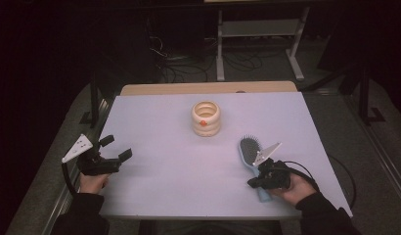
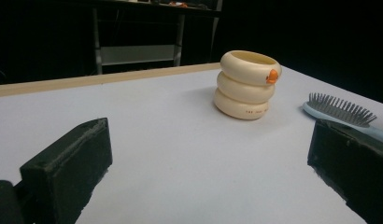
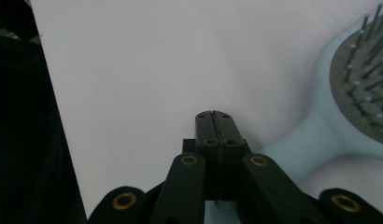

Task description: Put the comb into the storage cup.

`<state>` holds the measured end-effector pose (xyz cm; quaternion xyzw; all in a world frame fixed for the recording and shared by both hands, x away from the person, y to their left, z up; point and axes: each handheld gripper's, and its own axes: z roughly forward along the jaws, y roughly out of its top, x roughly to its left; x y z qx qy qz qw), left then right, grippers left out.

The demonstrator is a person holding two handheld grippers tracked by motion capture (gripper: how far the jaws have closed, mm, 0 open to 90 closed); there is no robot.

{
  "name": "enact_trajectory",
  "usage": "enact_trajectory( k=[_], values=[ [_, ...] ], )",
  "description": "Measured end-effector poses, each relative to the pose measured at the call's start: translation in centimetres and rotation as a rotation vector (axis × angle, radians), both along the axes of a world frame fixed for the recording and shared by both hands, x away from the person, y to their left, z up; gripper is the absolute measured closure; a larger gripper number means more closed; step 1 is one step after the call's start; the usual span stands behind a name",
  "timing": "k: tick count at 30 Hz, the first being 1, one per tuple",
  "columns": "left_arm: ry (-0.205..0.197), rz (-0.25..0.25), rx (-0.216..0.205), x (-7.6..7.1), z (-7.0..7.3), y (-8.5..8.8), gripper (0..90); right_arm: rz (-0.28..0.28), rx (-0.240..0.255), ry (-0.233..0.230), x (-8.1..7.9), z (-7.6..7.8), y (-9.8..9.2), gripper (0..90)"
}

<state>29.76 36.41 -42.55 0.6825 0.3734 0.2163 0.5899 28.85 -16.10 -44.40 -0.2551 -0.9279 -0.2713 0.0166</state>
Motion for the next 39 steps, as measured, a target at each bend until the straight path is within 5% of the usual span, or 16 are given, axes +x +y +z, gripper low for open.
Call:
enact_trajectory(
  k=[39],
  values=[
    [0.005,-0.007,0.005,0.1,-0.1,-0.1,0.0,-0.088,0.016,0.023,1.0,0.3,-4.1,88.9]
  ],
)
